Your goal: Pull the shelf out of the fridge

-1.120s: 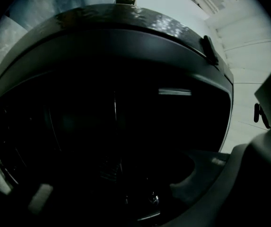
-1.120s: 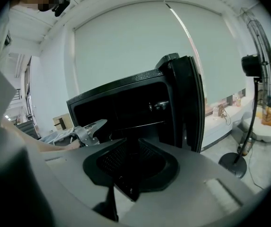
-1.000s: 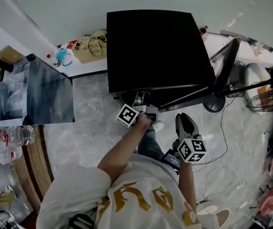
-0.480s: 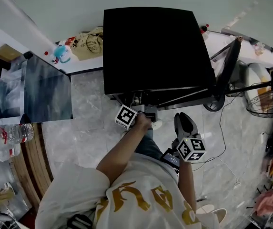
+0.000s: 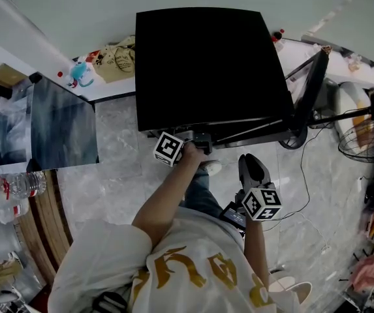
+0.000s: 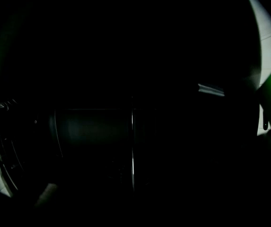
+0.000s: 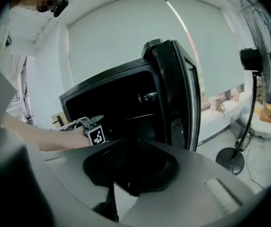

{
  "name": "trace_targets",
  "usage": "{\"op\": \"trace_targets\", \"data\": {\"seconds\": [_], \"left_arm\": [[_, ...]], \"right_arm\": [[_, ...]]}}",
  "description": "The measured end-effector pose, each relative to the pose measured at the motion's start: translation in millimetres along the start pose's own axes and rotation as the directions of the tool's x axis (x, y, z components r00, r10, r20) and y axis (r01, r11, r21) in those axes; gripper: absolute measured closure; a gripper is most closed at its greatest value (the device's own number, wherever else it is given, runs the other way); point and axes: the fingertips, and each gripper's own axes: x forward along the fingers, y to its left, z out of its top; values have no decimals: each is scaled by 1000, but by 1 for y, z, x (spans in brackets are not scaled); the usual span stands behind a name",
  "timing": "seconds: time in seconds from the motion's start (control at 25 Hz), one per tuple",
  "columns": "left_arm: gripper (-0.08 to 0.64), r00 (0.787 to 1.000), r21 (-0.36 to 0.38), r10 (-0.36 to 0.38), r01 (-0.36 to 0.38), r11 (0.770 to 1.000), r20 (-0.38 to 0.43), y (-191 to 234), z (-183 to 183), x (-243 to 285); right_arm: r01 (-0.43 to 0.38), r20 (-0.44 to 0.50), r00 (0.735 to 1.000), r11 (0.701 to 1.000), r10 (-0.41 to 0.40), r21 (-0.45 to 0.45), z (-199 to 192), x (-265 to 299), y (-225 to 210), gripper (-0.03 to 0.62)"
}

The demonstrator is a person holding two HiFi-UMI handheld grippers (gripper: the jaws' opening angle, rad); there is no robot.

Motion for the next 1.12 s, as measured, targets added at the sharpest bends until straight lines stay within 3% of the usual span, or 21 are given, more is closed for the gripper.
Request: {"op": "trace_targets", "data": {"seconds": [0.16,0.6,1.12], "left_arm": [[537,1000,-68,24,-23,997,14,6,-1,1],[542,998,-48,52,-53,997,-24,9,-6,-5],[542,996,-61,71,-75,995,-58,4,-21,-55]], "right_arm": [[-1,1,1000,1000,1,2,1,1,-3,502],[-27,2,1000,999,27,-25,8,2,5,508],[-28,27,999,998,30,-52,6,-22,19,511]]}}
